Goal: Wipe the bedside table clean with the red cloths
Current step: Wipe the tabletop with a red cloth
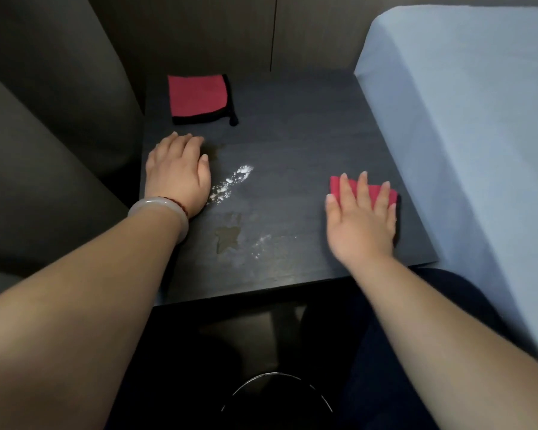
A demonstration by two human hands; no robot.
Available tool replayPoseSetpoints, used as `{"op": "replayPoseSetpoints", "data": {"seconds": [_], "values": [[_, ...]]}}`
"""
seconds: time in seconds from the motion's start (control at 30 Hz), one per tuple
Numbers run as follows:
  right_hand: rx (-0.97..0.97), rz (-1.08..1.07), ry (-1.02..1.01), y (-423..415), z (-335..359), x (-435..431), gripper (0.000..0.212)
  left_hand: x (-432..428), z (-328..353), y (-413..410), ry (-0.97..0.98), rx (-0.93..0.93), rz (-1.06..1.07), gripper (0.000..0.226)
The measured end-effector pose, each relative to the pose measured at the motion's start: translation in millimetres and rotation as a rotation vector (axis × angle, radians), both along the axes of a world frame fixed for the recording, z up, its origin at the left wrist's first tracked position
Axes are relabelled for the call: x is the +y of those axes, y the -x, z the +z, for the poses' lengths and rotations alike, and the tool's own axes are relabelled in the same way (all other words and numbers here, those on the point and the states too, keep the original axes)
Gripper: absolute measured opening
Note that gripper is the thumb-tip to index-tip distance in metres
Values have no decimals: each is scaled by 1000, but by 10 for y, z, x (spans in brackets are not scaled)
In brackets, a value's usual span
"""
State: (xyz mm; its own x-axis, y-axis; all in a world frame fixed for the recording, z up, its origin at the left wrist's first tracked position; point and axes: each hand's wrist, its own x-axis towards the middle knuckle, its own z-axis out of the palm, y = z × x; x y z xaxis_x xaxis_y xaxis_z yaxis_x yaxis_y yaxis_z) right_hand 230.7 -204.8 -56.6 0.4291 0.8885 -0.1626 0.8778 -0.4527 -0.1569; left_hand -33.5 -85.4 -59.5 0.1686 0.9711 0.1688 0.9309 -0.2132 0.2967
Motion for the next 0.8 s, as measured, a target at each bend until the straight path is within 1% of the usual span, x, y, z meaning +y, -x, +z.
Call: {"op": "replayPoseSetpoints", "data": {"seconds": [0.03, 0.07, 0.13, 0.17, 0.2, 0.23, 0.27, 0.33, 0.4, 0.43, 0.47, 0.5, 0.6, 0.63, 0.67, 0.7, 0.73, 0.8], "values": [[-7, 40, -12, 209, -3, -46, 63, 3, -1, -1, 0, 5, 1, 43], [-1, 147, -44, 467, 0, -131, 65, 6, -3, 0, -4, 6, 1, 43], [67, 432, -68, 904, 10, -371, 66, -3, -13, 10, -11, -7, -3, 43], [87, 537, -47, 964, 15, -454, 65, -9, -17, 20, -14, -15, -5, 44], [84, 573, -32, 893, 32, -440, 64, -8, -17, 24, -18, -19, -6, 44], [63, 548, -38, 717, 24, -360, 65, -4, -16, 21, -16, -22, -6, 44], [19, 477, -46, 487, -1, -270, 66, -3, -14, 20, -10, -22, -6, 43], [-29, 231, -4, 2, 7, -90, 65, -3, -17, 17, -12, -27, -13, 42], [30, 16, 55, -230, 65, -2, 65, -6, -13, 13, -21, -26, -17, 42], [47, -25, 69, -185, 75, -4, 68, -5, -11, 15, -16, -22, -15, 42], [52, -15, 73, -43, 81, -17, 71, -3, -10, 17, -9, -17, -11, 42], [54, 49, 65, 179, 84, -60, 74, -2, -11, 17, -7, -12, -7, 42], [88, 437, -13, 980, 69, -348, 81, -10, -14, 13, -11, -18, -8, 43], [112, 541, -10, 1128, 72, -431, 80, -16, -12, 12, -11, -22, -7, 43], [119, 590, -13, 1155, 74, -442, 77, -19, -4, 10, -11, -23, -6, 43], [109, 591, -36, 1067, 64, -380, 73, -21, 1, 6, -10, -22, -7, 42], [83, 549, -55, 900, 44, -280, 70, -22, 9, 3, -8, -20, -7, 42], [40, 359, -24, 456, 38, -49, 67, -22, 22, 0, -4, -14, -5, 42]]}}
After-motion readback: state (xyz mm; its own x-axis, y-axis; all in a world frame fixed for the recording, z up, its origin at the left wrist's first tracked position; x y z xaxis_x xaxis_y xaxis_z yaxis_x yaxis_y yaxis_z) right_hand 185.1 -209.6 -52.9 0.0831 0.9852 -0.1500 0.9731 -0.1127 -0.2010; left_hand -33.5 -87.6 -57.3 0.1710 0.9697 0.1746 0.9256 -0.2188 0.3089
